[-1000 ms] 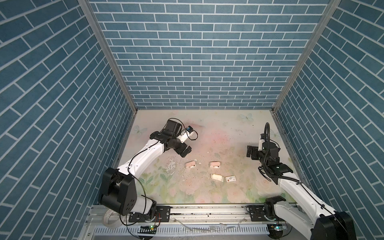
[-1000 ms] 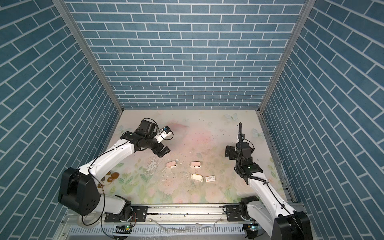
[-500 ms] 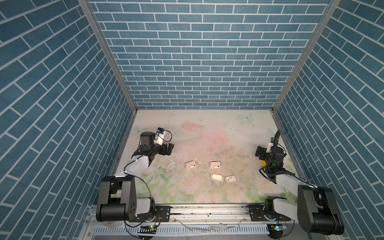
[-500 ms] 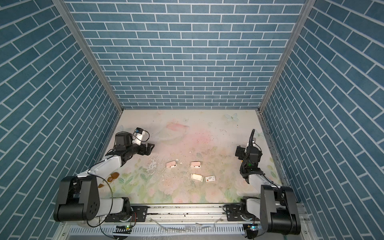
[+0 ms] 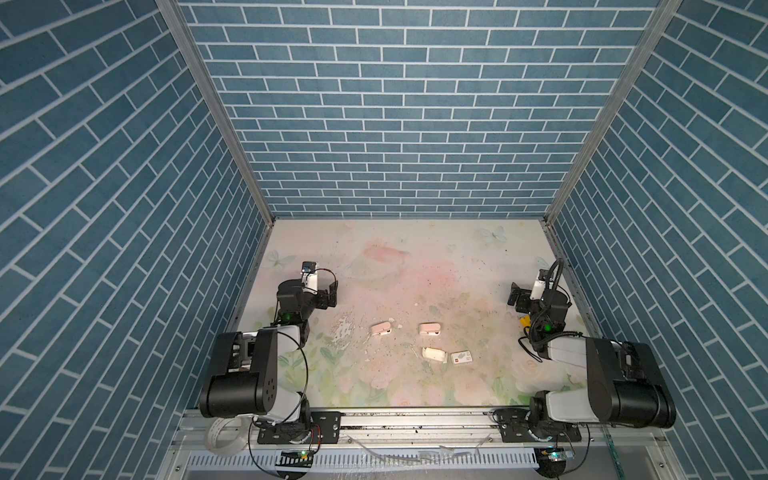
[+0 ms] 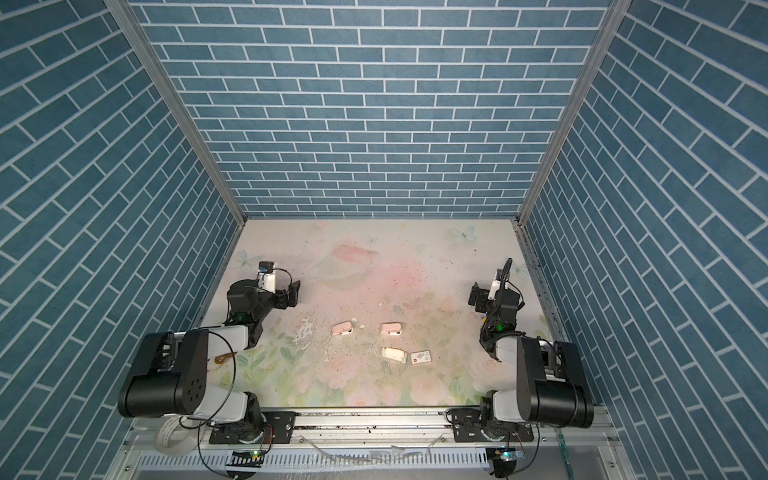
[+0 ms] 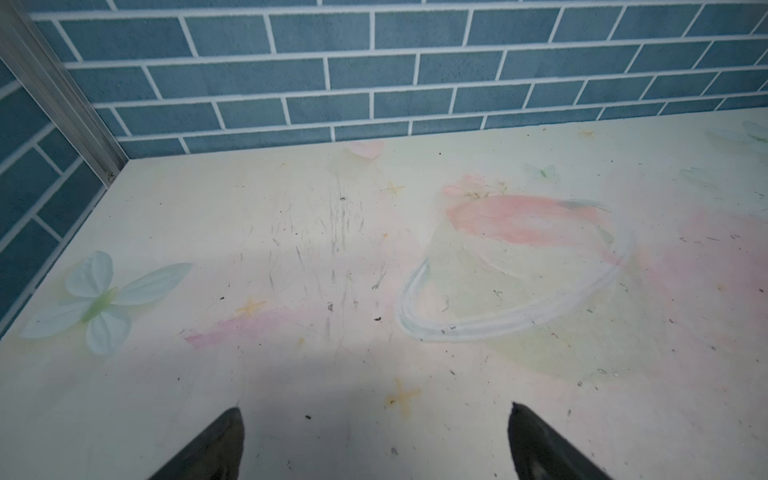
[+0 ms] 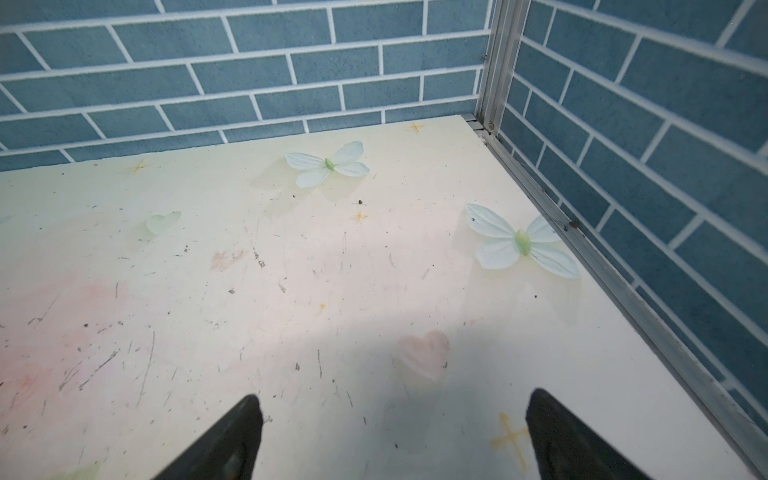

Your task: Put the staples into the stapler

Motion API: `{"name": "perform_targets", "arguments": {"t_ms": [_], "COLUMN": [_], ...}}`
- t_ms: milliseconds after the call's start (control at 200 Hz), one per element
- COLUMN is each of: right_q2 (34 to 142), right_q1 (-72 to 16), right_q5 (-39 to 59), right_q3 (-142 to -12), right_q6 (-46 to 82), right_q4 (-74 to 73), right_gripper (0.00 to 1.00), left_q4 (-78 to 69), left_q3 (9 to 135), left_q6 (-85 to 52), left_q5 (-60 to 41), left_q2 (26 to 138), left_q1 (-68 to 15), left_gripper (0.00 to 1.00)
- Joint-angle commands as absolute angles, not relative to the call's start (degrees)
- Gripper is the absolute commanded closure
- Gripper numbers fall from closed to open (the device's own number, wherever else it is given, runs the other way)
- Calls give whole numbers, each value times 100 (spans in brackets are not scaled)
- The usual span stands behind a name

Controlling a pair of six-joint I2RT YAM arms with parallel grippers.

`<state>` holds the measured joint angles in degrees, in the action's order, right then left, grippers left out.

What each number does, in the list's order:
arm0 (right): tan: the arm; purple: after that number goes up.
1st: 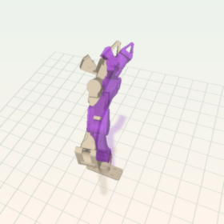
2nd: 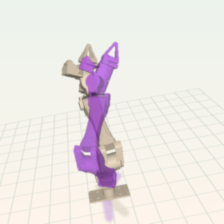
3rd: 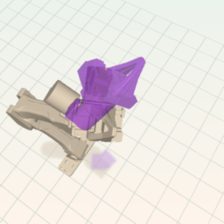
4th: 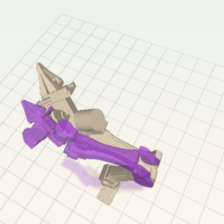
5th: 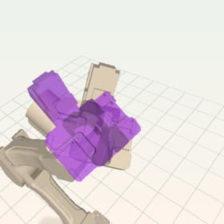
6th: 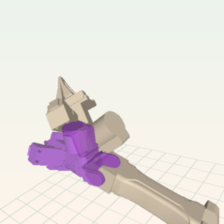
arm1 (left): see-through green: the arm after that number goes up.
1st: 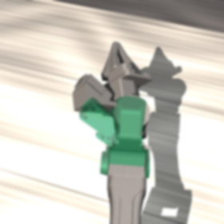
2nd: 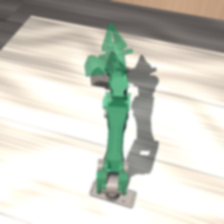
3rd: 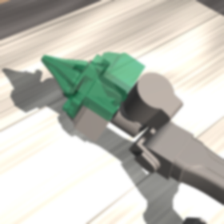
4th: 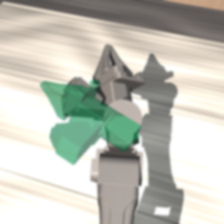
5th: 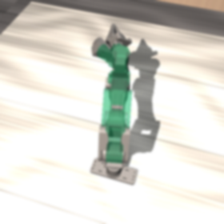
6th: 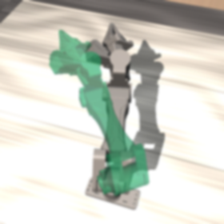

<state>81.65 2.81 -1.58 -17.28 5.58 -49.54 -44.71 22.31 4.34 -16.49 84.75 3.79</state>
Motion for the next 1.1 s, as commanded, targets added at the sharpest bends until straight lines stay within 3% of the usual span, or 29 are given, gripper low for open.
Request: {"name": "perform_targets", "arguments": {"t_ms": [0,120,235,1090], "right_q2": [8493,8822,8814,8833], "right_q1": [314,345,386,361], "right_q5": [-13,76,192,117], "right_q3": [-1642,-1792,-2307,-2310], "right_q6": [352,359,333,299], "right_q4": [-5792,-5853,-4812,-4845], "right_gripper": [1,1,2,1], "left_q4": [-5698,-5563,-5267,-5289], "left_q3": [1931,1956,2081,2075], "left_q6": [242,281,358,368], "left_q5": [-1511,-1627,-1541,-1538], "left_q2": [8838,8803,8775,8779], "left_q1": [447,461,400,395], "left_gripper": [0,0,1,0]}}
